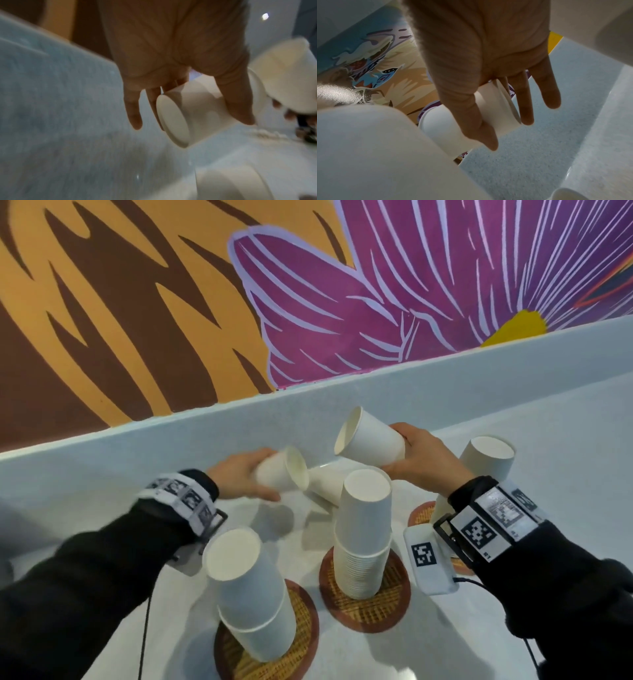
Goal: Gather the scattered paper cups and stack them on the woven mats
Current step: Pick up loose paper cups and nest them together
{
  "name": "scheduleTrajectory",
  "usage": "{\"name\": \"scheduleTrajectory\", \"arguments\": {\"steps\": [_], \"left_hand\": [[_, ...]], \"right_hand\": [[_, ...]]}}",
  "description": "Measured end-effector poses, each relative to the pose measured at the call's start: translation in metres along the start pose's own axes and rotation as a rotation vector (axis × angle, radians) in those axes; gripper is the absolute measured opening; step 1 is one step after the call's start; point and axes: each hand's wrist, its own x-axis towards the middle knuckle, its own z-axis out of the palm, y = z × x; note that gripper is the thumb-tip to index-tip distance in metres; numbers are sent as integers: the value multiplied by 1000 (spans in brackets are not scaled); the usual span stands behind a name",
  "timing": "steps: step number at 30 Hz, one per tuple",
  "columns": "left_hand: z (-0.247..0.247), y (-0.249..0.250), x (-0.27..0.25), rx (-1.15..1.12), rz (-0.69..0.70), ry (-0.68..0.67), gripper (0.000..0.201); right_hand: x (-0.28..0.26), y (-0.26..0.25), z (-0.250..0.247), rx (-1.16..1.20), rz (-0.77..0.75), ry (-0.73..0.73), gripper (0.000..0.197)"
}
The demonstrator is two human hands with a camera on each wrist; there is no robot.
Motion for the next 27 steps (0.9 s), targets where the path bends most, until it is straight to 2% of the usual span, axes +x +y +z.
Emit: {"name": "scheduleTrajectory", "arguments": {"steps": [3,6,9,13,16,18,20,22,26,27], "left_hand": [[-57,22,-28,-23,-5,159,72],[-102,64,-58,62,31,168,62],[-125,116,-84,138,42,156,57],[-128,189,-113,194,47,96,79],[-114,230,-121,224,98,100,93],[-102,250,-119,231,145,93,94],[-86,266,-115,210,171,109,81],[-72,280,-108,161,207,198,67],[-58,299,-90,-79,237,559,47],[-53,304,-84,-122,227,575,43]], "right_hand": [[-6,0,-5,12,-29,3,62],[-16,-3,-11,26,-73,8,61],[-28,-10,-22,51,-127,43,59],[-49,-15,-43,109,-246,88,59],[-66,-17,-58,135,-319,81,59],[-74,-13,-67,161,-338,74,57],[-80,-5,-77,165,-348,62,57],[-85,7,-88,154,-334,51,57],[-90,33,-114,114,-288,49,55],[-91,37,-120,115,-287,58,55]]}}
